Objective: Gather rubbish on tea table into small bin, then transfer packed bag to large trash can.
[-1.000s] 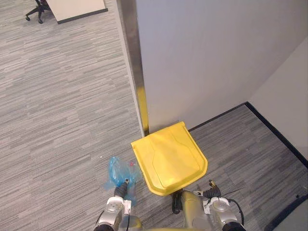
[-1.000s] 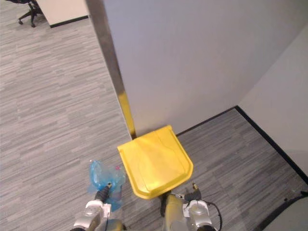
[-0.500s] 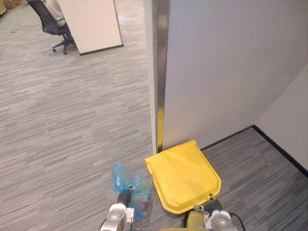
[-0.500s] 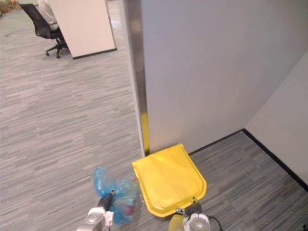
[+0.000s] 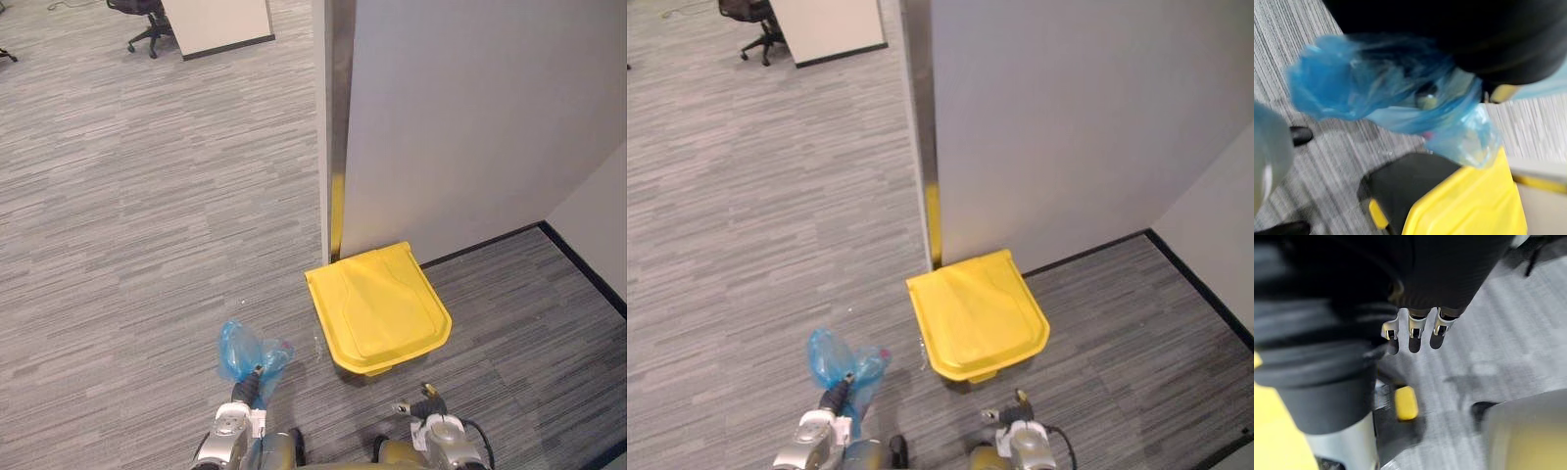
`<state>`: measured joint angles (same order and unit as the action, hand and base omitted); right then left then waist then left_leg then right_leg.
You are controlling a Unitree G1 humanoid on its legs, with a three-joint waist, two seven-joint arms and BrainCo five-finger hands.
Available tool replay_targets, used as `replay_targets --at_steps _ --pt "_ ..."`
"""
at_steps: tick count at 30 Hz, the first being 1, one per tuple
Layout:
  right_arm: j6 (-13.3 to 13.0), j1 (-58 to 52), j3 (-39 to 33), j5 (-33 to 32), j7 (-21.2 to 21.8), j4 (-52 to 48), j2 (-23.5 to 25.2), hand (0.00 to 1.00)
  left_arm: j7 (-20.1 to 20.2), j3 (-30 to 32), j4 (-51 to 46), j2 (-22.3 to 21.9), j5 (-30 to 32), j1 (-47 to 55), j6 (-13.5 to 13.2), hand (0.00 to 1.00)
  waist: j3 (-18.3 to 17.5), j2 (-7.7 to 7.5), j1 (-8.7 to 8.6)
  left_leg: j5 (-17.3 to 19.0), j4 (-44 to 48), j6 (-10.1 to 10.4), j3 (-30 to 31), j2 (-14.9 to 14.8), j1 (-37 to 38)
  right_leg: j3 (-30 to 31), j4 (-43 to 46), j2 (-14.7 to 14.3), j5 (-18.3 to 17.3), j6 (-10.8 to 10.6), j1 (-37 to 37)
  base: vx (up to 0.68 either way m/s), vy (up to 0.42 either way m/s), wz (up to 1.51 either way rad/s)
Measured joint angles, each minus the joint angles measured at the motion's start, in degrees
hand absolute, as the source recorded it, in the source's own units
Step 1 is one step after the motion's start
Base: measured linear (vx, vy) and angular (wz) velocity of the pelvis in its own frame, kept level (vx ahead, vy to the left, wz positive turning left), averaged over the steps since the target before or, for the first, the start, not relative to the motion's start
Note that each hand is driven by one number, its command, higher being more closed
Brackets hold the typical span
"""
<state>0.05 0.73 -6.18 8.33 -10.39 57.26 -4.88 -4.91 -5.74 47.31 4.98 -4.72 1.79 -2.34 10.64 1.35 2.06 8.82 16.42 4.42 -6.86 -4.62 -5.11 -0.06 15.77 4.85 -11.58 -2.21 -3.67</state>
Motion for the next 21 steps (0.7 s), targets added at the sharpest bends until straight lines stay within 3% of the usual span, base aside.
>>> replay_targets --at_steps 2,4,5,7,8,12,21 --pt "0.0 -0.2 -0.5 0.0 -0.5 0.0 -0.3 0.0 0.3 -1.2 0.1 -0.4 0.0 0.4 0.0 1.0 -0.2 -0.41 -0.61 -1.5 -3.1 0.1 0.6 0.1 -0.9 -1.0 0.0 0.6 1.1 1.5 -2.8 -0.2 -0.059 0.17" --pt "0.1 -0.4 -0.5 0.0 -0.8 0.0 -0.9 0.0 0.5 -2.2 0.1 -0.4 0.0 0.7 0.0 1.0 -0.1 -0.57 -0.69 -0.7 0.5 -0.5 0.1 0.0 -1.7 -1.2 -0.1 1.2 2.3 1.5 -3.8 -0.15 0.009 0.08" --pt "0.1 -0.8 -0.6 0.0 -0.8 0.0 -1.2 0.0 0.6 -2.3 0.1 -0.4 0.0 1.0 0.0 1.0 -0.1 -0.75 -1.11 0.8 3.4 -0.1 -0.9 0.1 -0.8 -1.3 -0.5 2.3 3.2 0.7 -3.9 -0.15 0.092 0.18" --pt "0.0 -1.4 -0.6 -0.6 -0.8 -0.1 -1.8 0.0 0.6 -2.3 0.2 -0.6 0.0 1.2 0.0 1.0 -0.5 0.09 -2.09 2.0 0.6 0.5 -1.1 0.0 1.6 -1.6 -2.8 2.6 5.1 -0.6 -3.9 -0.16 0.155 0.1" --pt "0.0 -1.5 -1.1 -1.1 -0.8 0.0 -1.9 0.0 0.6 -2.2 0.7 -0.2 0.1 1.1 0.1 1.0 -1.1 0.46 -1.88 1.0 -5.3 -0.8 -2.0 1.0 3.0 -1.0 -6.9 2.7 8.4 -1.9 -3.1 -0.11 0.176 -0.14" --pt "-0.3 -1.9 -1.7 -1.8 -0.6 -0.1 0.3 0.0 0.5 -2.5 0.6 1.5 0.1 1.7 0.1 1.0 -2.4 -1.0 -2.11 -1.8 -10.4 -2.2 -2.9 3.9 4.2 -1.4 -13.1 4.8 12.9 -3.1 -1.1 -0.09 0.133 -0.1" --pt "-0.2 -2.1 -1.6 -1.8 -0.7 0.4 0.4 0.0 0.1 -2.4 3.0 1.2 0.2 2.5 0.1 1.0 -3.0 -1.2 -2.01 -0.4 -9.3 -1.8 -5.0 2.6 5.1 1.3 -13.7 3.0 12.5 -3.2 -0.8 -0.02 0.001 -0.15"
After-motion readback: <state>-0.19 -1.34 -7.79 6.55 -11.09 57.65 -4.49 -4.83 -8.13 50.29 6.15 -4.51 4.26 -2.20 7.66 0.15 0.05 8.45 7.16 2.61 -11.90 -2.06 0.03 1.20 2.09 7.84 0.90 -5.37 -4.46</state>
